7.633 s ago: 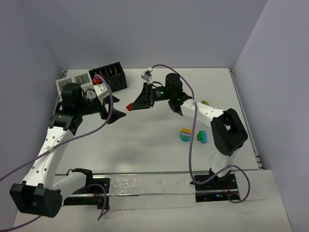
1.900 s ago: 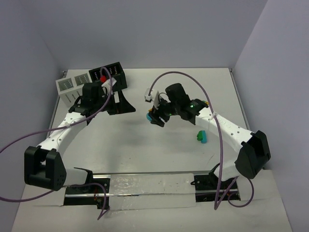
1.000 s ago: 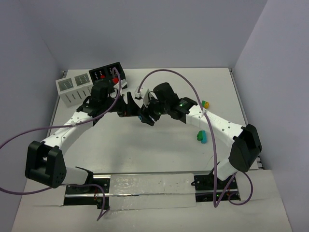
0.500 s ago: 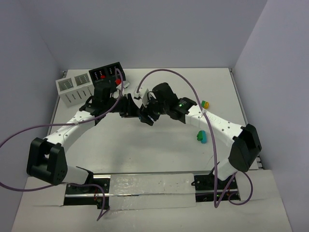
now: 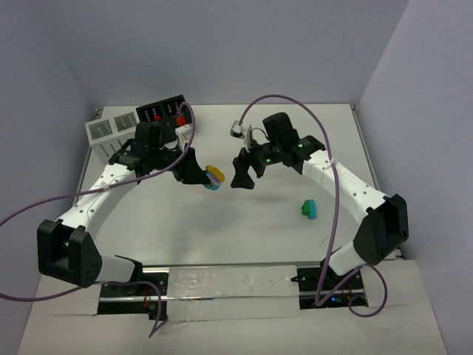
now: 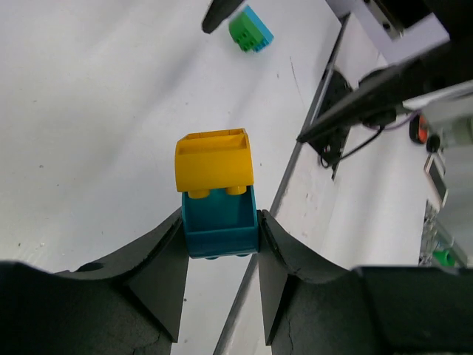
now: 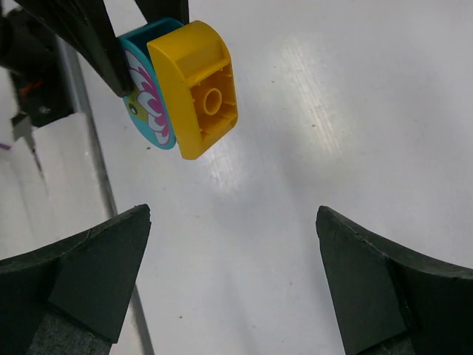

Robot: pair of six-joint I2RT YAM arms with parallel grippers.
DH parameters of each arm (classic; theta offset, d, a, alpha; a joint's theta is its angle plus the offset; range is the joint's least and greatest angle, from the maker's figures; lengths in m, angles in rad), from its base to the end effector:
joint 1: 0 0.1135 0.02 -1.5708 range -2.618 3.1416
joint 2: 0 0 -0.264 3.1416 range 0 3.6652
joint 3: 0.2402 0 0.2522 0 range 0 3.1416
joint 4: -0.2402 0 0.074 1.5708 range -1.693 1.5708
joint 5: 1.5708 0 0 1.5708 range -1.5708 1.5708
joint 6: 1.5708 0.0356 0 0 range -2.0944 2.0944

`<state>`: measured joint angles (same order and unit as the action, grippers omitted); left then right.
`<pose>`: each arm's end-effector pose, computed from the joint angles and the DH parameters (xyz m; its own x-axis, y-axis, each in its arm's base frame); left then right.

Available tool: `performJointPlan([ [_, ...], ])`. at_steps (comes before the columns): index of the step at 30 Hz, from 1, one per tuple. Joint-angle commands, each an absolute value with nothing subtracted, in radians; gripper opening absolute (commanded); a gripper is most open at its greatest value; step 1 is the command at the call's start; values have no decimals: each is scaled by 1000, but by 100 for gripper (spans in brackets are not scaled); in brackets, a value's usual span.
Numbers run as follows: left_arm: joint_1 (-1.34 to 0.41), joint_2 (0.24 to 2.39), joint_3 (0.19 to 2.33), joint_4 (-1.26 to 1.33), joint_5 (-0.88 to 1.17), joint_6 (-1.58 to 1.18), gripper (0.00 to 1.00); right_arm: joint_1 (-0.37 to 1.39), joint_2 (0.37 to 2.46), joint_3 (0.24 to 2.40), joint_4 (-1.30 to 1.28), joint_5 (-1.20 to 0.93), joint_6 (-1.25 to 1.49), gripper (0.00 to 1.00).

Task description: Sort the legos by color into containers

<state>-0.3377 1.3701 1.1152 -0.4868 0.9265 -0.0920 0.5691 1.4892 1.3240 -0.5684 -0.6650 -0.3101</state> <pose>0.2641 -0.1229 0.3041 -0.7041 0.1888 -0.6846 0.6935 0.3904 -0.6056 0.2626 0.1940 0.3272 -0.2899 -0.4705 -0.8334 -0.9436 0.2860 0.1668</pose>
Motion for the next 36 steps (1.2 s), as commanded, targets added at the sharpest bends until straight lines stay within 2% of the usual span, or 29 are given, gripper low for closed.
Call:
performJointPlan([
  [1,-341,1314,1128,-587,1030,105,0,569,1458,1360,-592,-953,-262,100],
  [4,-341,1308,1134,-611,1054,143,0,568,1477,1353,-531,-1048,-194,100],
  [11,-356,1269,1160,-691,1109,235,0,569,1565,1403,-461,-1190,-95,92],
  [20,-399,1224,1137,-682,1143,237,0,568,1583,1390,-397,-1183,-52,86],
  [22,-406,1224,1141,-677,1140,229,0,568,1582,1394,-390,-1190,-48,81],
  [26,-410,1231,1143,-667,1141,214,0,579,1581,1404,-396,-1208,-53,63],
  [28,-411,1233,1141,-660,1136,208,0,588,1579,1409,-417,-1211,-73,59],
  [36,-410,1241,1145,-643,1125,192,0,613,1596,1430,-503,-1224,-143,62],
])
